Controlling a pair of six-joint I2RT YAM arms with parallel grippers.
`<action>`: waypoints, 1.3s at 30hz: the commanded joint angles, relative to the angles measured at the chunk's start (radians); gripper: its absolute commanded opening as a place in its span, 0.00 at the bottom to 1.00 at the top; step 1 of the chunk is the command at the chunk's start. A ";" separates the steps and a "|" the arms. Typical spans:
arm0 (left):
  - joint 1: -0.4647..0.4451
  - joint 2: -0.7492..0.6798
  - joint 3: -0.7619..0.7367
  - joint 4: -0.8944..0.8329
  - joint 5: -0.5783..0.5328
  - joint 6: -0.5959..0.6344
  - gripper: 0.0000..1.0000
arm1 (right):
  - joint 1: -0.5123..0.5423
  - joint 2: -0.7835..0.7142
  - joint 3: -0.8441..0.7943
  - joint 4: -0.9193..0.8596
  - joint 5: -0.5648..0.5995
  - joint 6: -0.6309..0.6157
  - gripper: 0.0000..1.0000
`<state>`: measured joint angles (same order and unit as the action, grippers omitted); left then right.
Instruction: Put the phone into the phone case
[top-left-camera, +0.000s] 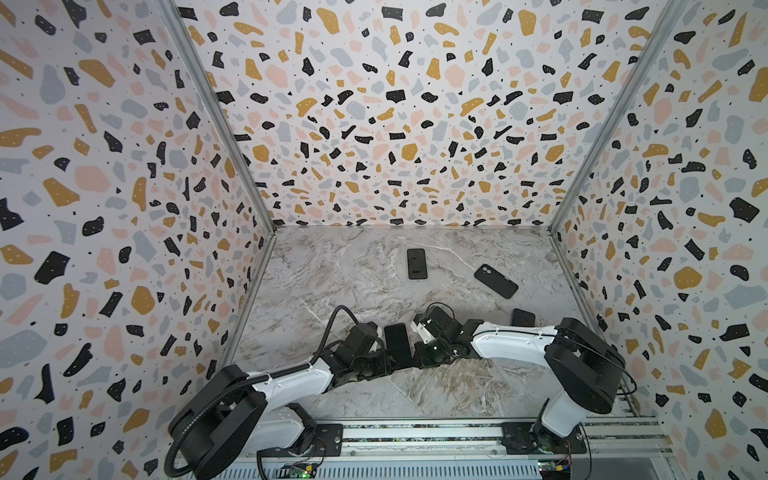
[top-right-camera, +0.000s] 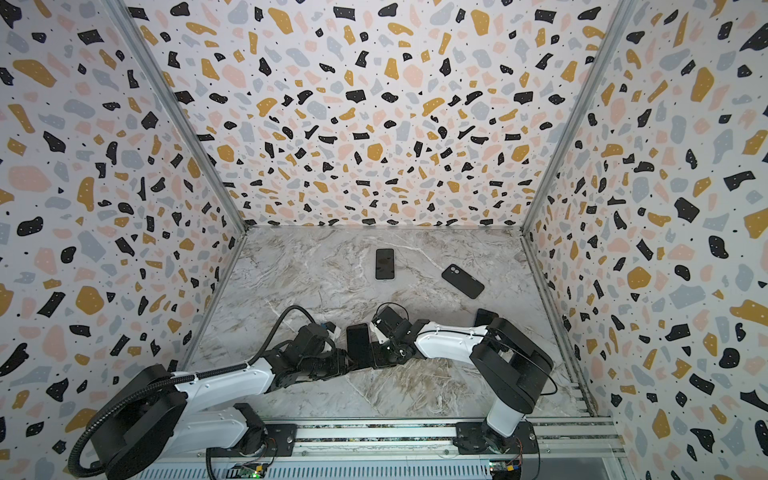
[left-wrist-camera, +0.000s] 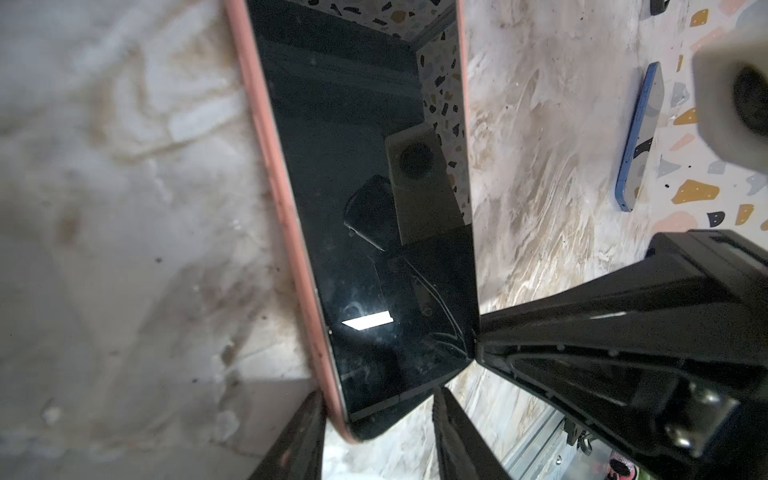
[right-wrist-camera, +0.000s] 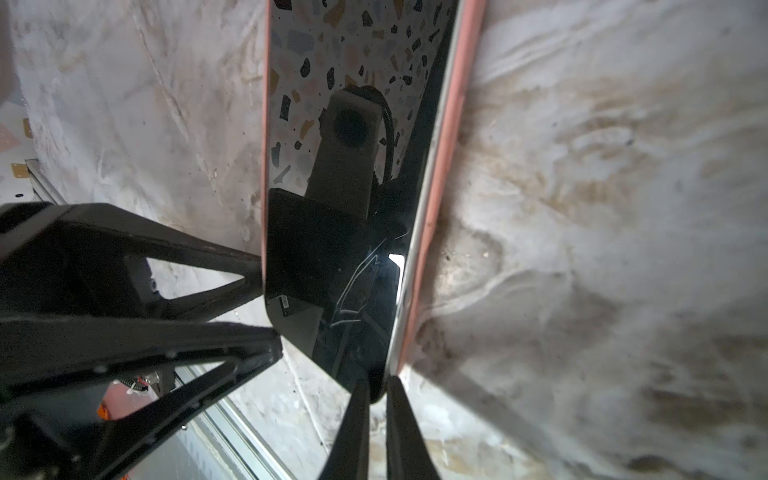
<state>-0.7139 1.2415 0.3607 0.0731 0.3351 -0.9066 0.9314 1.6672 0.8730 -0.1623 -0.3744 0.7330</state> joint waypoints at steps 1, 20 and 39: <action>0.001 0.011 -0.039 0.046 0.010 -0.028 0.45 | 0.021 0.035 0.026 0.035 -0.055 -0.001 0.10; -0.024 0.007 -0.097 0.138 0.019 -0.085 0.43 | 0.050 0.115 0.027 0.087 -0.107 0.019 0.08; -0.025 -0.045 0.073 -0.286 -0.174 0.068 0.45 | 0.003 -0.027 0.061 -0.071 0.062 -0.032 0.25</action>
<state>-0.7353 1.1828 0.4023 -0.1097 0.1997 -0.8825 0.9363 1.6554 0.9150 -0.2123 -0.3225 0.7109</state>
